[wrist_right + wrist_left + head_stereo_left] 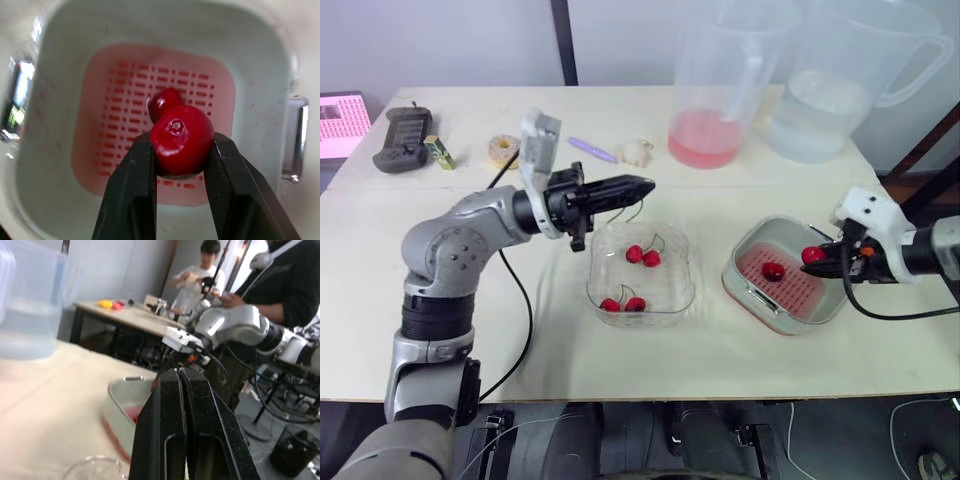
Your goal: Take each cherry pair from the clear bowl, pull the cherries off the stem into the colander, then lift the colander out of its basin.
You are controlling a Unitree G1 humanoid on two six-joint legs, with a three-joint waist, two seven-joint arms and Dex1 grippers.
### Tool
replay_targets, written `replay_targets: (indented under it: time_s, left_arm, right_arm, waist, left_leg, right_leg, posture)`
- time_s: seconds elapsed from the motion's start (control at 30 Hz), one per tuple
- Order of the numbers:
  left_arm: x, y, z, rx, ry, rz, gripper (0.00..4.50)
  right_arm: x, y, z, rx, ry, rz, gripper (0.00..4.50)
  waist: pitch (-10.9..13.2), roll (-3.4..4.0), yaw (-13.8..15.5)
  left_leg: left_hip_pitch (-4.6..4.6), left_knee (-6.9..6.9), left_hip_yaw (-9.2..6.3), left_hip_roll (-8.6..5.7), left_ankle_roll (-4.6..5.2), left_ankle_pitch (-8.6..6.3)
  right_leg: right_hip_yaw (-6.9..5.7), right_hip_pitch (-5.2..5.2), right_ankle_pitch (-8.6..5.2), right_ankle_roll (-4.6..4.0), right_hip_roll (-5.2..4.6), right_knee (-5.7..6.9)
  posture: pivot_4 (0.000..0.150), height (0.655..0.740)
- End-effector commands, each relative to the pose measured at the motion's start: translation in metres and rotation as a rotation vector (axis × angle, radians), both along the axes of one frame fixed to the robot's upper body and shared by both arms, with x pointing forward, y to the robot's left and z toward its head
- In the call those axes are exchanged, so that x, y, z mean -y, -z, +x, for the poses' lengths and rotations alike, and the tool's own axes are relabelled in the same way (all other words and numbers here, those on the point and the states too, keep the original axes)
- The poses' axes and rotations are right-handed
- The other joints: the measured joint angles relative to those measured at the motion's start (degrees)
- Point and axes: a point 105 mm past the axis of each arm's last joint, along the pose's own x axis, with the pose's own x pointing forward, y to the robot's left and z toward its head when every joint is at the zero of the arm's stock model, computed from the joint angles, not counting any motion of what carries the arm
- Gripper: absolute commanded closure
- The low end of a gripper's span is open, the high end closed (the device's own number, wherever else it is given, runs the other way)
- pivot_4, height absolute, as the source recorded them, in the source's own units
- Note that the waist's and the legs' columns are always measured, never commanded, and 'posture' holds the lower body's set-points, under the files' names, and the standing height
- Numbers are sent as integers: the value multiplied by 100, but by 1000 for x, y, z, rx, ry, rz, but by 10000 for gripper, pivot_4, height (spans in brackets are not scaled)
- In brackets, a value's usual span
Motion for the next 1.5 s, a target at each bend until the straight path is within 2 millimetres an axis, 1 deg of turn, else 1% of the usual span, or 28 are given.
replay_targets:
  time_s: [0.03,0.1,0.17,0.23,0.33,0.4,0.47,0.53,0.57,0.67,0.73,0.8,0.87,0.93,1.0,1.03,1.07,1.1,1.17,1.2,1.27,1.37,1.47,1.5]
  left_arm:
    - [-3,-7,-6,67,-5,5,45000]
    - [-6,-6,-5,69,-15,12,45000]
    - [-9,-5,-5,68,-20,19,45000]
    - [-10,-3,-6,67,-24,27,45000]
    - [-11,-3,-6,65,-27,29,45000]
    - [-12,-2,-7,62,-29,31,45000]
    - [-14,-1,-7,58,-38,39,45000]
    - [-21,0,-7,52,-66,49,45000]
    - [-27,1,-6,42,-91,58,45000]
    - [-40,3,-5,20,-140,73,45000]
    - [-57,5,-5,-9,-209,82,45000]
    - [-68,6,-7,-33,-257,87,45000]
    - [-87,16,-9,-79,-341,129,45000]
    - [-115,36,-15,-181,-464,176,45000]
    - [-132,59,-28,-298,-514,207,45000]
    - [-136,69,-36,-343,-521,212,45000]
    - [-138,74,-40,-368,-524,215,45000]
    - [-139,77,-43,-380,-527,215,45000]
    - [-146,93,-47,-440,-578,210,45000]
    - [-153,104,-49,-481,-631,193,45000]
    - [-167,120,-51,-534,-716,172,45000]
    - [-183,139,-57,-593,-798,154,45000]
    - [-192,151,-61,-615,-841,163,35422]
    - [-196,155,-62,-624,-860,164,30440]
  right_arm:
    - [1,-13,4,44,18,-19,19508]
    - [-2,-20,3,49,11,5,8945]
    - [-6,-30,1,57,-5,42,139]
    - [-10,-40,0,69,-22,74,139]
    - [-27,-61,-4,100,-110,206,139]
    - [-47,-77,-12,114,-212,324,139]
    - [-72,-97,-23,121,-339,477,139]
    - [-93,-111,-32,132,-454,577,139]
    - [-101,-114,-34,143,-495,598,139]
    - [-113,-115,-34,168,-549,592,139]
    - [-122,-117,-34,170,-601,603,139]
    - [-126,-119,-34,168,-630,614,139]
    - [-129,-116,-31,165,-658,607,139]
    - [-133,-113,-24,158,-678,606,139]
    - [-137,-109,-17,154,-691,603,139]
    - [-139,-107,-15,151,-694,600,139]
    - [-140,-106,-13,149,-696,597,139]
    - [-140,-105,-12,148,-698,595,139]
    - [-142,-103,-9,142,-708,586,139]
    - [-144,-103,-7,140,-712,588,139]
    - [-147,-103,-6,135,-724,594,139]
    - [-149,-104,-6,134,-735,594,139]
    - [-150,-105,-3,141,-728,587,0]
    - [-149,-105,-3,143,-725,586,0]
  waist:
    - [0,0,4]
    - [0,0,11]
    - [0,0,12]
    - [0,0,11]
    - [0,0,7]
    - [0,0,5]
    - [0,0,-6]
    - [0,0,-7]
    - [0,0,-6]
    - [0,0,10]
    - [0,0,8]
    - [1,0,6]
    - [0,0,4]
    - [0,0,-39]
    - [0,0,-65]
    - [1,1,-68]
    - [1,2,-56]
    - [2,1,-28]
    - [3,0,34]
    - [2,0,32]
    - [2,0,10]
    - [2,-1,1]
    - [2,-1,0]
    - [2,0,1]
  left_leg:
    - [0,0,0,0,0,0]
    - [-2,1,0,0,0,0]
    - [-2,2,0,0,0,0]
    - [-2,2,0,0,0,0]
    - [-2,1,0,0,0,0]
    - [-2,2,-1,0,0,0]
    - [0,2,-1,0,0,0]
    - [2,2,-2,1,0,0]
    - [2,1,-4,1,0,0]
    - [3,0,-7,4,0,0]
    - [0,2,-4,3,0,0]
    - [0,3,1,2,0,0]
    - [0,2,-1,2,0,0]
    - [3,-2,0,3,0,0]
    - [10,-5,5,6,0,0]
    - [12,-6,6,7,0,0]
    - [13,-7,5,8,0,0]
    - [13,-6,5,8,0,0]
    - [8,-2,1,8,-3,0]
    - [7,-1,1,7,-4,0]
    - [8,-2,9,6,-5,0]
    - [7,-3,13,5,-5,0]
    - [9,-4,10,7,-5,0]
    - [9,-4,10,8,-5,0]
  right_leg:
    - [0,0,0,0,0,0]
    - [0,0,0,0,-1,-1]
    - [0,0,1,0,-1,0]
    - [0,1,0,0,-1,0]
    - [-1,1,0,0,-1,-1]
    - [0,1,1,0,0,0]
    - [0,1,1,0,1,2]
    - [0,2,1,1,2,6]
    - [-1,2,1,1,3,7]
    - [-3,2,1,0,5,8]
    - [-3,2,1,0,1,7]
    - [-1,1,1,1,-3,6]
    - [-2,2,1,1,-3,6]
    - [-2,1,1,0,-2,5]
    - [-1,0,1,0,-3,8]
    - [-1,-1,1,-1,-2,10]
    - [-1,-1,0,-2,-2,12]
    - [-1,-3,0,-2,-3,13]
    - [-5,-4,0,-4,-5,14]
    - [-5,-3,1,-5,-8,12]
    - [-4,0,2,-7,-16,6]
    - [-4,-2,2,-7,-16,4]
    - [-5,-7,4,-10,-13,9]
    - [-5,-8,6,-13,-12,9]
  posture:
    - [1500,7400]
    - [1500,7400]
    - [1500,7400]
    - [1500,7400]
    - [1500,7400]
    - [1500,7400]
    - [1500,7400]
    - [1500,7400]
    - [1500,7400]
    - [1500,7400]
    - [1500,7400]
    - [1500,7400]
    - [1500,7400]
    - [1500,7400]
    - [1500,7400]
    - [1500,7400]
    - [1500,7400]
    - [1500,7400]
    - [1500,7400]
    - [1500,7400]
    - [1500,7400]
    - [1500,7400]
    - [1500,7400]
    - [1500,7400]
